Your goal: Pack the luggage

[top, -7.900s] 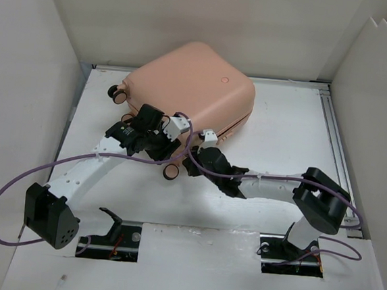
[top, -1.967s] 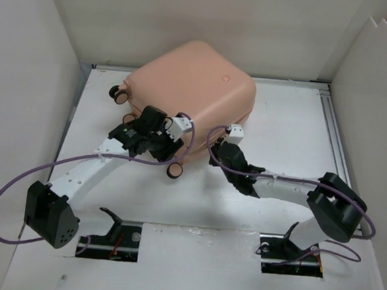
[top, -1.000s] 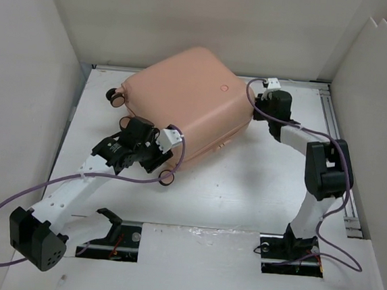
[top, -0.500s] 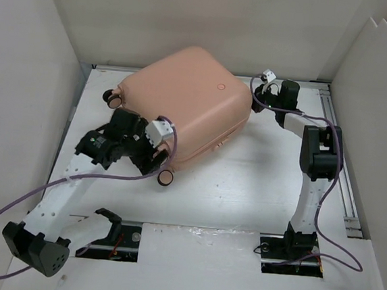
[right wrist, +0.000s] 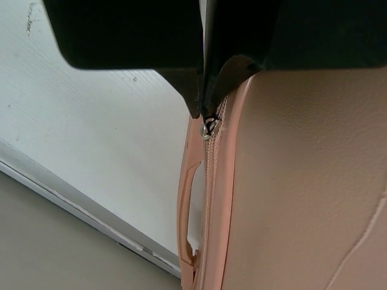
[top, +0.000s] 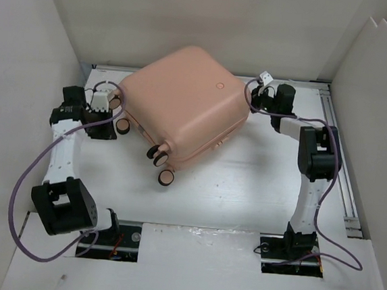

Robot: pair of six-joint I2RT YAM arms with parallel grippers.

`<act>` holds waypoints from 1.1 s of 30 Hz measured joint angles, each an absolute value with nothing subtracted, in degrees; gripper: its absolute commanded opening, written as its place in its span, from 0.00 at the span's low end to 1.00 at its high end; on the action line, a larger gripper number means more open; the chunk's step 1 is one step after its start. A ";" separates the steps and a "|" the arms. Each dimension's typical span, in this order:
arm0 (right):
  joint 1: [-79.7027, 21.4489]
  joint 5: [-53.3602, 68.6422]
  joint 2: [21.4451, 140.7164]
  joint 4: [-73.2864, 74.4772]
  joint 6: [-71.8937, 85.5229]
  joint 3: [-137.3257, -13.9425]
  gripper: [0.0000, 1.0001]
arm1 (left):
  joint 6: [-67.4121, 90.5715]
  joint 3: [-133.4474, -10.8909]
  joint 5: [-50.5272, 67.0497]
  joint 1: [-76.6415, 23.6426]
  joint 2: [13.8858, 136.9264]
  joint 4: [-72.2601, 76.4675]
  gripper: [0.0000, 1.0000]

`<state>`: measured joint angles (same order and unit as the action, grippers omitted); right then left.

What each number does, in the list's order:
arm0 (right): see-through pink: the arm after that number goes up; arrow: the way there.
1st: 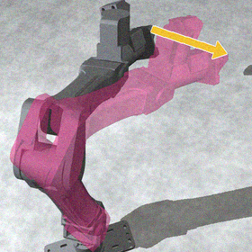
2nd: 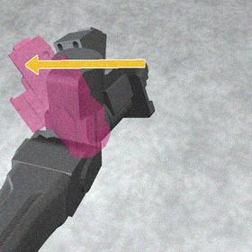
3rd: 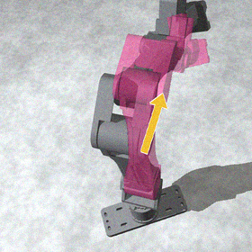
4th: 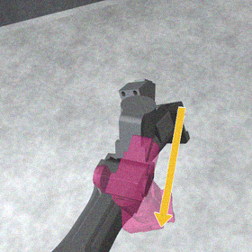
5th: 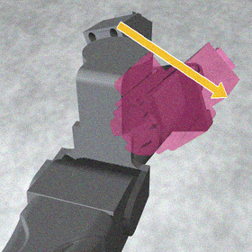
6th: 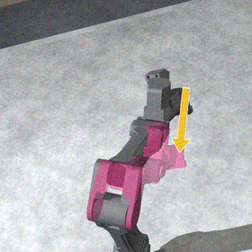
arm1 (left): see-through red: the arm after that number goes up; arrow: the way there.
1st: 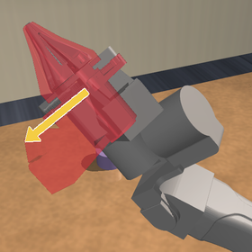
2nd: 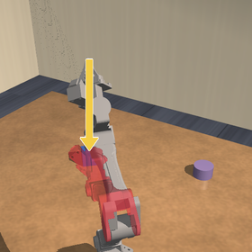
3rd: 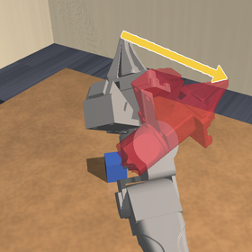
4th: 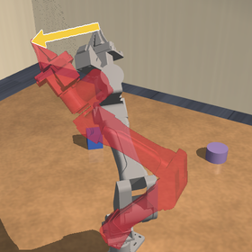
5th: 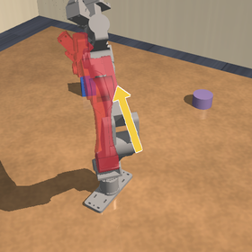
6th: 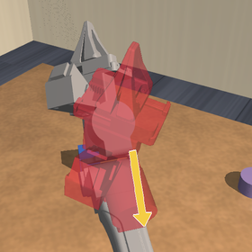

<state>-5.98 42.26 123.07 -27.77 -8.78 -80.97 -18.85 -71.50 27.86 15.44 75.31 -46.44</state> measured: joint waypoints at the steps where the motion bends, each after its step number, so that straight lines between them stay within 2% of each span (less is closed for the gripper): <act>1: -6.22 41.43 122.67 -28.58 -8.73 -80.09 0.00 | -17.93 -69.12 27.07 15.29 75.94 -45.43 0.15; 6: -8.73 34.28 117.03 -35.14 -7.31 -69.84 0.00 | -14.79 -66.57 23.22 10.41 82.41 -39.22 0.17; 10: -14.70 24.21 106.13 -41.67 -4.49 -53.19 0.00 | -13.76 -70.70 22.06 9.69 91.35 -33.54 0.23; 14: -28.25 9.74 93.51 -45.71 -1.78 -36.75 0.00 | -14.50 -76.77 15.66 12.14 95.74 -29.23 0.30; 18: -44.10 -0.30 86.00 -50.96 3.38 -25.71 0.00 | -22.20 -79.15 11.33 14.50 98.24 -20.78 0.40; 22: -51.16 -1.37 81.03 -48.16 6.37 -22.76 0.00 | -27.97 -79.20 9.98 14.24 98.41 -16.82 0.56; 23: -51.48 -1.45 80.40 -47.00 6.61 -22.76 0.00 | -28.84 -79.22 9.61 14.22 98.41 -16.23 0.64; 28: -49.06 2.39 80.40 -46.54 9.50 -22.96 0.00 | -31.73 -80.16 5.21 14.04 96.53 -16.58 0.78; 30: -47.83 5.04 80.53 -46.70 10.46 -22.98 0.00 | -32.97 -81.62 3.55 13.19 93.95 -18.06 0.79; 33: -47.62 6.55 80.31 -44.16 9.82 -24.45 0.00 | -34.06 -83.74 2.35 3.62 84.90 -22.87 0.86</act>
<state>-47.62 6.55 80.31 -44.16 9.82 -24.45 -34.06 -83.74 2.35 3.62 84.90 -22.87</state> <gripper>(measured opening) 0.018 0.830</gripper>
